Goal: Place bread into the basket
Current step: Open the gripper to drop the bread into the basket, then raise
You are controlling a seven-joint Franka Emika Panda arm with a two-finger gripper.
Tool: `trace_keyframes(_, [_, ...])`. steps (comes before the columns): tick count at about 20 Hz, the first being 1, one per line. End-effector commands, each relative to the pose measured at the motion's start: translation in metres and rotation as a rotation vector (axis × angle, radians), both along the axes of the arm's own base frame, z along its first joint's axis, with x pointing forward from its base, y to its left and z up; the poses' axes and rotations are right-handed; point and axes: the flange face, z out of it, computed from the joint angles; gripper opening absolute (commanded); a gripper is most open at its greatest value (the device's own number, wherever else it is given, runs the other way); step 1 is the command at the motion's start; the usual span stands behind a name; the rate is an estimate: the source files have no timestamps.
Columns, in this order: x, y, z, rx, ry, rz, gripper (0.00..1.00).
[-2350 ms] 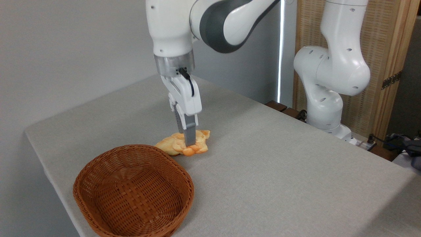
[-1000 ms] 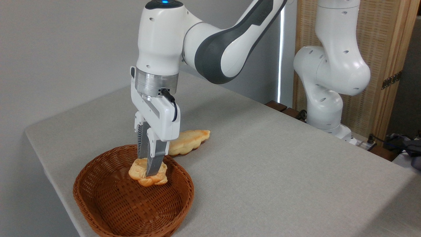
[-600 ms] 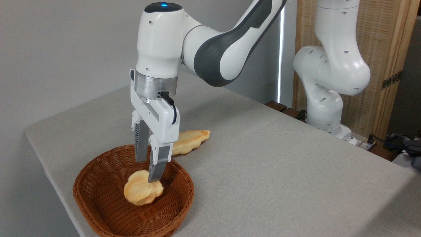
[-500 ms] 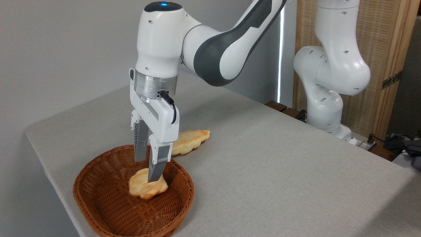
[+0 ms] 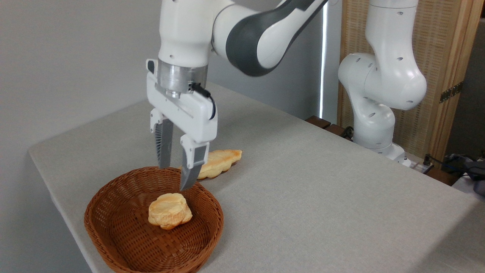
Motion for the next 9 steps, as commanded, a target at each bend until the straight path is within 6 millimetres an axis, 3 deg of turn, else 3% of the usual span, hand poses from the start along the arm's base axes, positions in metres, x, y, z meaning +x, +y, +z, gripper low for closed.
trace_keyframes(1, [-0.023, -0.001, 0.019, -0.010, 0.067, 0.035, 1.00])
trace_keyframes(5, [-0.046, 0.002, 0.032, 0.035, 0.154, 0.011, 1.00])
trace_keyframes(9, [-0.058, 0.006, 0.038, 0.064, 0.187, -0.001, 1.00])
